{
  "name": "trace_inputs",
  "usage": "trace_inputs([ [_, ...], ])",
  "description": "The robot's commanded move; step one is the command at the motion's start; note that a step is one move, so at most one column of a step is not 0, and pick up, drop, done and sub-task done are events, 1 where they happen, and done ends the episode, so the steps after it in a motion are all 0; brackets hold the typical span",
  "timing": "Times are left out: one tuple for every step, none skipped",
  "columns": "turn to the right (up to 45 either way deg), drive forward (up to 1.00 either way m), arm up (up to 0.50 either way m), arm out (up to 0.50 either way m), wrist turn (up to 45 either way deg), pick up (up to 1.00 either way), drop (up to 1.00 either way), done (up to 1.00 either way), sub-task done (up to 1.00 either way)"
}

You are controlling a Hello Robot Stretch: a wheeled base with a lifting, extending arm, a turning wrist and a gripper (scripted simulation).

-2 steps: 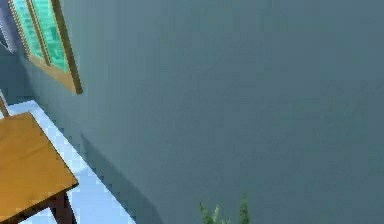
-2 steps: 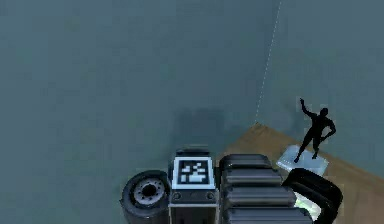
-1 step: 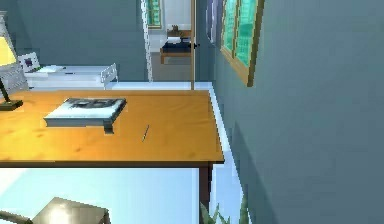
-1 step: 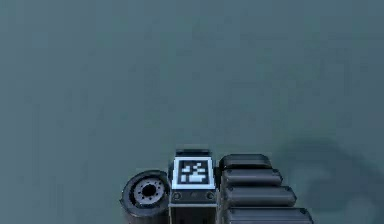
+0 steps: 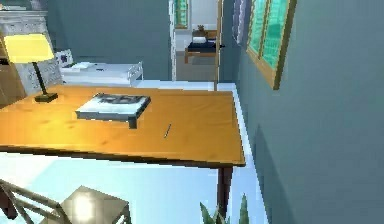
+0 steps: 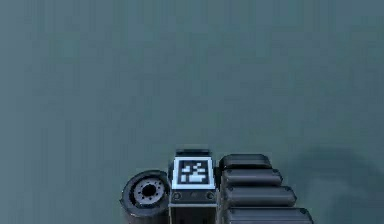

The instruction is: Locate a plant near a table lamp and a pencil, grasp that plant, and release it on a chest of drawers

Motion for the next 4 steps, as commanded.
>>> trace_inputs([
  [45.0, 0.00, 0.00, 0.00, 0.0, 0.00, 0.00, 0.00, 0.00],
  [45.0, 0.00, 0.00, 0.00, 0.0, 0.00, 0.00, 0.00, 0.00],
  [3.0, 0.00, 0.00, 0.00, 0.0, 0.00, 0.00, 0.00, 0.00],
  [0.0, 0.00, 0.00, 0.44, 0.0, 0.00, 0.00, 0.00, 0.00],
])
